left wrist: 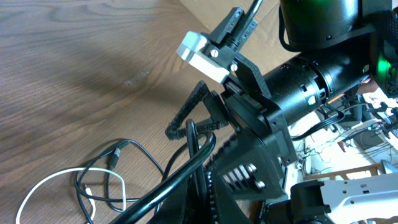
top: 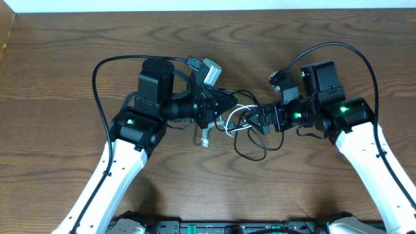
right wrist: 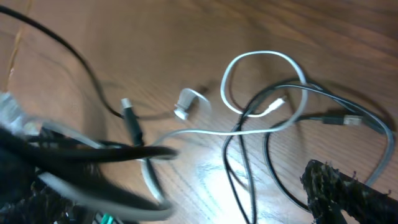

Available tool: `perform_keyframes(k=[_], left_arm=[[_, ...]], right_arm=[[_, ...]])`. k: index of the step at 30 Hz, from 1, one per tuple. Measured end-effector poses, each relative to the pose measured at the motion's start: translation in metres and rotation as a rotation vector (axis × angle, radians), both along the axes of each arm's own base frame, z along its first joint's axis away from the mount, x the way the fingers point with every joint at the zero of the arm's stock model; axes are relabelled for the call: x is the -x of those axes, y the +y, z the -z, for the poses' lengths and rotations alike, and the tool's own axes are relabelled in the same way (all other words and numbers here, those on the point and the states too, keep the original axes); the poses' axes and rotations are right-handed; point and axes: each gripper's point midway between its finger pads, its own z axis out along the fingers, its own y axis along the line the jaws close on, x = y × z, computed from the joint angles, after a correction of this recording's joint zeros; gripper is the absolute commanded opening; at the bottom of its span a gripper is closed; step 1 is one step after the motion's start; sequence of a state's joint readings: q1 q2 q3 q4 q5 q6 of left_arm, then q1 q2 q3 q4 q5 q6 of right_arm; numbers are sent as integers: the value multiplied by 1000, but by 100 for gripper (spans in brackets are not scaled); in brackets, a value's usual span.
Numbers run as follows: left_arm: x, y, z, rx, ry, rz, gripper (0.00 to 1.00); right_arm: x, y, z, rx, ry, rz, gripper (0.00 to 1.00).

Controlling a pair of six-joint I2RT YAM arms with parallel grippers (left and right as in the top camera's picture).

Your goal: Untangle cables

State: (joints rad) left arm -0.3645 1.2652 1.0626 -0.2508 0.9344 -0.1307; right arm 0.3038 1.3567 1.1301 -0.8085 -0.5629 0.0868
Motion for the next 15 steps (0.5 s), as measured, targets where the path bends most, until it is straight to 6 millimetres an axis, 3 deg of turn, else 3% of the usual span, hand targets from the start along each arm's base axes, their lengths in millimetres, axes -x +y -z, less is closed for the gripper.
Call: perform_keyframes(k=[4, 9, 15], left_arm=[[-1, 0, 0, -2, 0, -4, 7], [2, 1, 4, -10, 29, -7, 7], [5, 2, 10, -23, 65, -7, 8]], right_arm=[[-1, 9, -3, -4, -33, -25, 99], [-18, 10, 0, 75, -106, 35, 99], [-38, -8, 38, 261, -75, 170, 99]])
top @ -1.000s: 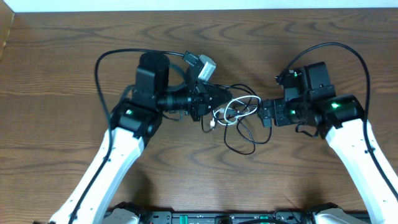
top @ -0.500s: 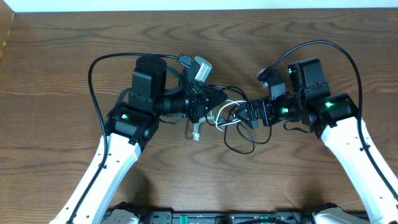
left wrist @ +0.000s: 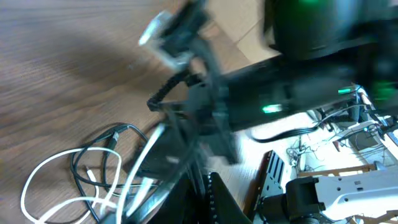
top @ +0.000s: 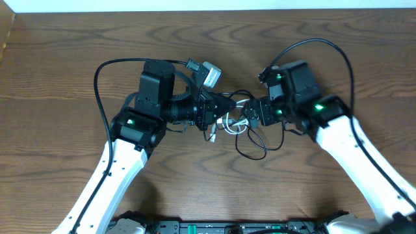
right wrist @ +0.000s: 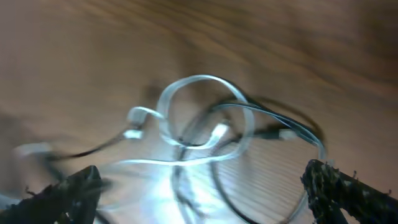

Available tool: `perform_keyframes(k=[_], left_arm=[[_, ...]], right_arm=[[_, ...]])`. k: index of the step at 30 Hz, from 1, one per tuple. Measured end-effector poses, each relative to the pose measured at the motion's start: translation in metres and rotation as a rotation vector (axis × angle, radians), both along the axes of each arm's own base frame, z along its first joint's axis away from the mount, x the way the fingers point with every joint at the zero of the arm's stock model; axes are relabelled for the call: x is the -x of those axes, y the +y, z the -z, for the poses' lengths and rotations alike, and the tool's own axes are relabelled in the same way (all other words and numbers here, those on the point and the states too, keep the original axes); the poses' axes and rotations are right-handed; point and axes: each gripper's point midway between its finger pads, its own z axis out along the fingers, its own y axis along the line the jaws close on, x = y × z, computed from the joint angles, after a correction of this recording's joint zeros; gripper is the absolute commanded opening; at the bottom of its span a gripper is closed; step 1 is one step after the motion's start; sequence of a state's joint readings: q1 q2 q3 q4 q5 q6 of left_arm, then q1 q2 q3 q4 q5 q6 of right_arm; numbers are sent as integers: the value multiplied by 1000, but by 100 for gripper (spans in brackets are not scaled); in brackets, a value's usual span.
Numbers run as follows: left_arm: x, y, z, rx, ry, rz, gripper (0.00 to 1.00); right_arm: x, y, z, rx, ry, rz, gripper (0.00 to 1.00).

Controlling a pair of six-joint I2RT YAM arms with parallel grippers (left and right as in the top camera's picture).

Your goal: Untangle cables

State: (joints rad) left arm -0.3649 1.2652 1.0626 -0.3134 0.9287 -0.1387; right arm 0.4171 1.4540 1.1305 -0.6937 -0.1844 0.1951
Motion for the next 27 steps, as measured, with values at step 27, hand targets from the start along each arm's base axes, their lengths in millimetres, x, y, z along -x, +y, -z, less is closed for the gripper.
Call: perform_keyframes(k=[27], left_arm=[[-12, 108, -34, -12, -54, -338, 8]], right_arm=[[-13, -151, 64, 379, 205, 502, 99]])
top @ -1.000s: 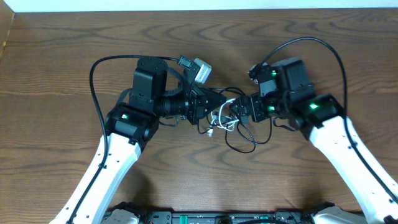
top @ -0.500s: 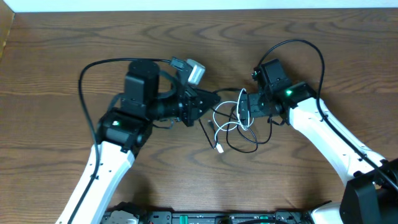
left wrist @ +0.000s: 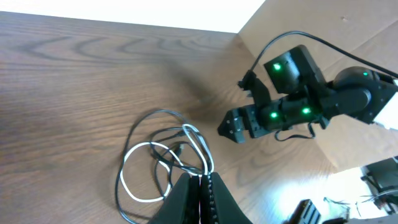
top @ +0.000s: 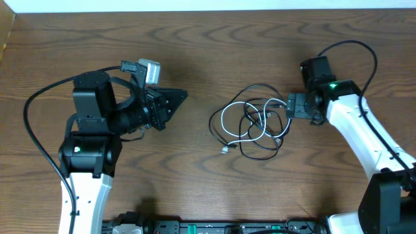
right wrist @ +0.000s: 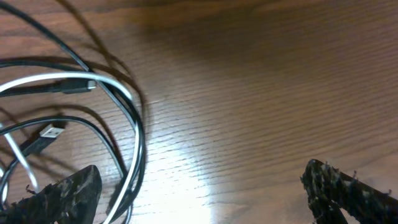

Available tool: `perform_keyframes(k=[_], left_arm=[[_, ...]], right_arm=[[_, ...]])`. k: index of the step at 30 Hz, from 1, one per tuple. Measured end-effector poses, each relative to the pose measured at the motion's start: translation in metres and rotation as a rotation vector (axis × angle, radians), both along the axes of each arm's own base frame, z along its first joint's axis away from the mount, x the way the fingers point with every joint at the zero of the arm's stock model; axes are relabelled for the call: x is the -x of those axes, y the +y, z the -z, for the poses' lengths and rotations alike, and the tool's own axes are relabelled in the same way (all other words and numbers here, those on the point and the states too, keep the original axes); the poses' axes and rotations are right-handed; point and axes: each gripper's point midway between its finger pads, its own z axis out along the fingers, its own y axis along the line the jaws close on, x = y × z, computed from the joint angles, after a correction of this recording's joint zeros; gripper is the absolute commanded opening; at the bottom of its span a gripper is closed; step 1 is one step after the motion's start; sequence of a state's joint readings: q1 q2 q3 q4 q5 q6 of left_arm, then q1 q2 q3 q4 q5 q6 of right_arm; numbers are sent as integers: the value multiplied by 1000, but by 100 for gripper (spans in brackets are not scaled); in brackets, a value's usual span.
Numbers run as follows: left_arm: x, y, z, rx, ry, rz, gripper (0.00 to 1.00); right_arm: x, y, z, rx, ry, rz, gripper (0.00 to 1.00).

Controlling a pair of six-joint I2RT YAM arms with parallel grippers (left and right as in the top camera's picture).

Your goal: Untangle cables

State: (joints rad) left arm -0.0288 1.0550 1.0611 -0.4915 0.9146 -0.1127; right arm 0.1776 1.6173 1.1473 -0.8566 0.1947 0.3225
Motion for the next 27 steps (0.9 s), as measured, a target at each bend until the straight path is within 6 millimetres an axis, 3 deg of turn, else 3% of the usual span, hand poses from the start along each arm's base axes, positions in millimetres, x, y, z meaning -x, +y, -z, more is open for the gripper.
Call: perform_keyframes(k=[4, 14, 20, 27], left_arm=[[0, 0, 0, -7, -7, 4, 8], [9, 1, 13, -33, 38, 21, 8], [10, 1, 14, -40, 37, 26, 8], [11, 1, 16, -46, 40, 32, 8]], right_arm=[[-1, 6, 1, -43, 11, -68, 99], [9, 77, -4, -369, 30, -436, 99], [16, 101, -13, -507, 25, -508, 99], [15, 115, -16, -536, 15, -507, 98]])
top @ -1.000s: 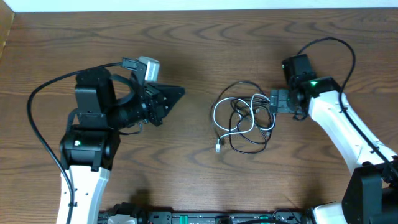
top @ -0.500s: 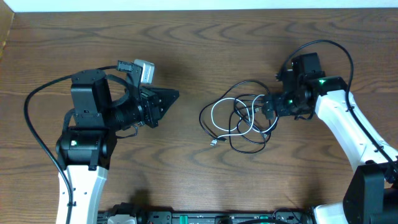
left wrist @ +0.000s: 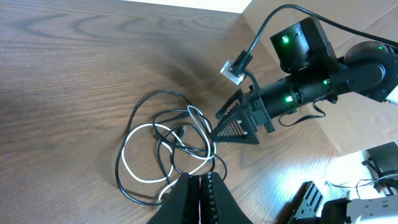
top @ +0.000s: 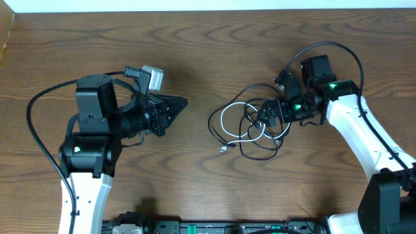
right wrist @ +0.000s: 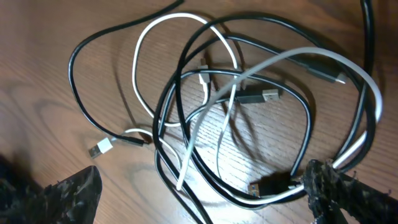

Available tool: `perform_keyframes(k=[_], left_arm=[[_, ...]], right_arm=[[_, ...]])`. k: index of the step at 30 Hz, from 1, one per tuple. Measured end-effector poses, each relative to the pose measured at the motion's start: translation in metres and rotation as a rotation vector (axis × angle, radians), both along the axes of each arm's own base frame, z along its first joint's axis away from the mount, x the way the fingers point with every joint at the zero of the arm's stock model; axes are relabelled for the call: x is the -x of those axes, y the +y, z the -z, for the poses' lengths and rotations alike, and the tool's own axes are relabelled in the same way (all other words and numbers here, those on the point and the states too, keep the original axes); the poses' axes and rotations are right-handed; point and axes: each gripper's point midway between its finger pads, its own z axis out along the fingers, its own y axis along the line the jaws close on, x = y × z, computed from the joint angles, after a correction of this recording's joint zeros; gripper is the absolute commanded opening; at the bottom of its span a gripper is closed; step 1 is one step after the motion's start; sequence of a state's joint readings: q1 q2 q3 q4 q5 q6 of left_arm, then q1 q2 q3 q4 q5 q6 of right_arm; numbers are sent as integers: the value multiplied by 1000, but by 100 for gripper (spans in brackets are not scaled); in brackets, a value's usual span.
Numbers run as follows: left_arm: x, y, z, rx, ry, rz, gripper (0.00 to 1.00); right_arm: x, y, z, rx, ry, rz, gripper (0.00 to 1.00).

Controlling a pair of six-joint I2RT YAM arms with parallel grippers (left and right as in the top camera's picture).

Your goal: Untangle cables

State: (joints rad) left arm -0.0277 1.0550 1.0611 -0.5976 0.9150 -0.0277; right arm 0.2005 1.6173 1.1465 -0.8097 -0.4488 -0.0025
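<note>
The tangle of cables [top: 250, 127] lies on the table right of centre, with black, white and grey-white loops crossing one another. In the right wrist view a white cable [right wrist: 163, 25] loops over a black cable [right wrist: 78, 68], and several plug ends lie loose. My right gripper [top: 268, 119] is over the tangle's right part, open wide [right wrist: 205, 199], and holds nothing. One of its fingertips [right wrist: 339, 186] is beside the grey-white loop [right wrist: 298, 56]. My left gripper [top: 182, 102] is shut and empty [left wrist: 200, 193], well left of the tangle [left wrist: 168, 143].
The wooden table [top: 208, 45] carries only the cables. Each arm's own black lead arcs above it, the left one [top: 39, 114] and the right one [top: 328, 45]. The table's back edge meets a white wall at the top.
My right gripper has moved left from the tangle's right edge to above its right part, and its wrist view now takes in the whole tangle. The left arm and the cables lie much as before.
Both grippers were first close together at the tangle in the middle of the table, and were still there a moment later. Then both stood apart, the left far to the left and the right at the tangle's right edge. Now the right is over the cables again.
</note>
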Motion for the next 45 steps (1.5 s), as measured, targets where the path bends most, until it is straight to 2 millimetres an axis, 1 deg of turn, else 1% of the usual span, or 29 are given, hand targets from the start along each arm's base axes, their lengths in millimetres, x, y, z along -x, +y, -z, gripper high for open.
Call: perform_keyframes(k=[3, 4, 8, 17, 20, 24, 29, 34, 37, 38, 39, 40, 41, 43, 45], left_arm=[[1, 0, 1, -1, 4, 1, 12], [1, 0, 1, -1, 6, 1, 13], [2, 0, 2, -2, 14, 1, 13], [6, 0, 7, -7, 38, 4, 13], [6, 0, 7, -7, 42, 4, 13], [6, 0, 7, -7, 43, 5, 13], [6, 0, 7, -8, 40, 6, 13], [6, 0, 8, -13, 35, 10, 13], [8, 0, 10, -18, 44, 14, 13], [9, 0, 11, -19, 50, 15, 13], [11, 0, 12, -23, 54, 18, 13], [11, 0, 13, -26, 55, 22, 13], [13, 0, 14, -29, 60, 24, 13], [13, 0, 15, -31, 60, 26, 13], [13, 0, 15, -32, 59, 27, 12]], right_arm=[[-3, 4, 1, 19, -8, 20, 91], [-4, 6, 1, 28, -11, 30, 88], [-7, 11, 3, 62, -21, 66, 81], [-8, 12, 8, 137, -14, 171, 77], [-6, 10, 12, 154, 2, 215, 70], [0, 5, 22, 182, 33, 276, 64], [6, 3, 29, 202, 54, 309, 63], [9, 7, 33, 200, 59, 320, 62], [6, 11, 35, 192, 39, 327, 51], [6, 11, 37, 190, 37, 334, 51], [6, 11, 38, 190, 34, 338, 46], [5, 11, 40, 190, 30, 344, 39], [4, 11, 41, 190, 24, 349, 29], [4, 9, 44, 195, 19, 364, 1], [5, 7, 47, 199, 20, 370, 1]])
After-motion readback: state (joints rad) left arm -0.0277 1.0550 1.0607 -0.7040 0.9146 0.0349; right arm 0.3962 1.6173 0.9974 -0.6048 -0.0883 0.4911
